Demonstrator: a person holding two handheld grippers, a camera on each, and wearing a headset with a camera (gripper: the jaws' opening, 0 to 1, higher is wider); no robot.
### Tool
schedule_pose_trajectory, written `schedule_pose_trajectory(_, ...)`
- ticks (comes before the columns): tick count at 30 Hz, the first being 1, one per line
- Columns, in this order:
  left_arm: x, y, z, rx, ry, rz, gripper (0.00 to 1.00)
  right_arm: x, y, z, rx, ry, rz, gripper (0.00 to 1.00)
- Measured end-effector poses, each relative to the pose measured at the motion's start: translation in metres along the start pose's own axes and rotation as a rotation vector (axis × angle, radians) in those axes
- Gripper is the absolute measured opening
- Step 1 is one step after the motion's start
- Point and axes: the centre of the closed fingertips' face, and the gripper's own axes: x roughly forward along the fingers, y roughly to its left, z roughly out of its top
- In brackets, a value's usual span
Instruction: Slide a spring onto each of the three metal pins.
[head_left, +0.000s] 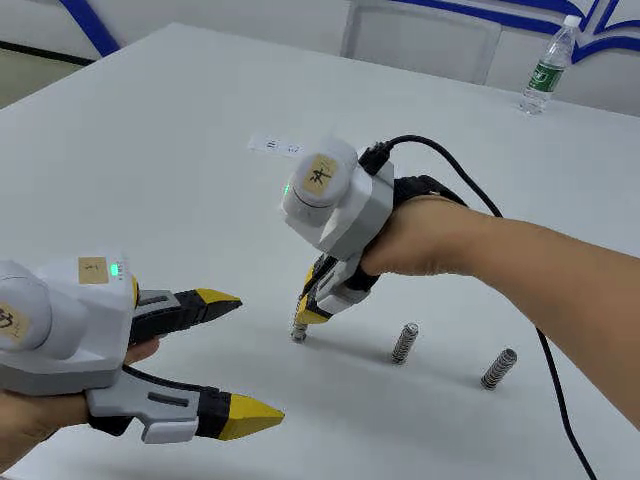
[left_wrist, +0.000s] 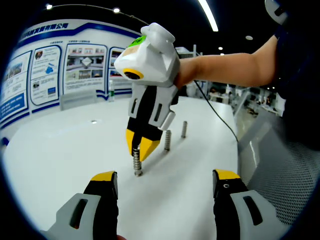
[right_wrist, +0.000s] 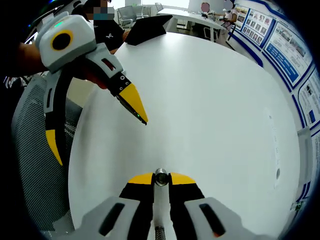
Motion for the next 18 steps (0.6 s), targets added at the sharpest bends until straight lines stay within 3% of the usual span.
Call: schedule_pose_trajectory(18, 0.000, 0.001, -0.002, -0.002, 0.006, 0.000, 0.79, 0.014, -0.002, -0.003, 0.003, 0.030, -0.004, 0.12)
